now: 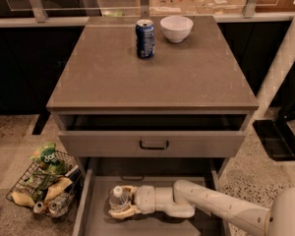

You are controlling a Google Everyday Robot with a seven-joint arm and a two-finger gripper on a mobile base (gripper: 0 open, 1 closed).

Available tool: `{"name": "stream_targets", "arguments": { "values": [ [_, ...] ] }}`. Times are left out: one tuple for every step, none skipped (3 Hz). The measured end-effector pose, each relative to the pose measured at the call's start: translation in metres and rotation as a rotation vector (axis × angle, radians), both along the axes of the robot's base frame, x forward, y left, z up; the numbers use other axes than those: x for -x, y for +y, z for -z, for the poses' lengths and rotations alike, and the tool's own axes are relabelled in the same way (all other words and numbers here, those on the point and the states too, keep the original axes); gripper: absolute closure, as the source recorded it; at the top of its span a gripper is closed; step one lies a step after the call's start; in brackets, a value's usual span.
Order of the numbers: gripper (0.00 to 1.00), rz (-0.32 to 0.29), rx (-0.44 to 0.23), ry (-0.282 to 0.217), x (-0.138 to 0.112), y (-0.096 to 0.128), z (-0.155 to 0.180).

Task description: Place blue plastic bottle into middle drawer

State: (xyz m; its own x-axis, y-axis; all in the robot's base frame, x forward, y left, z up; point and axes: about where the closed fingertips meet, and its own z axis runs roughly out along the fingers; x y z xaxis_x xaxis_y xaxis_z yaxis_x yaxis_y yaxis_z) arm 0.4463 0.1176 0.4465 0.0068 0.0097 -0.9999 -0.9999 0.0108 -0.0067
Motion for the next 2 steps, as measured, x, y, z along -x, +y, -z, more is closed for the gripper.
{"name": "stream_targets", "arguments": {
  "values": [
    [1.0, 0.004, -0.009, 0.011, 0.0031, 0.0016, 0.0088],
    [1.0, 0.004, -0.009, 0.011, 0.0031, 0.0016, 0.0041]
  ]
}}
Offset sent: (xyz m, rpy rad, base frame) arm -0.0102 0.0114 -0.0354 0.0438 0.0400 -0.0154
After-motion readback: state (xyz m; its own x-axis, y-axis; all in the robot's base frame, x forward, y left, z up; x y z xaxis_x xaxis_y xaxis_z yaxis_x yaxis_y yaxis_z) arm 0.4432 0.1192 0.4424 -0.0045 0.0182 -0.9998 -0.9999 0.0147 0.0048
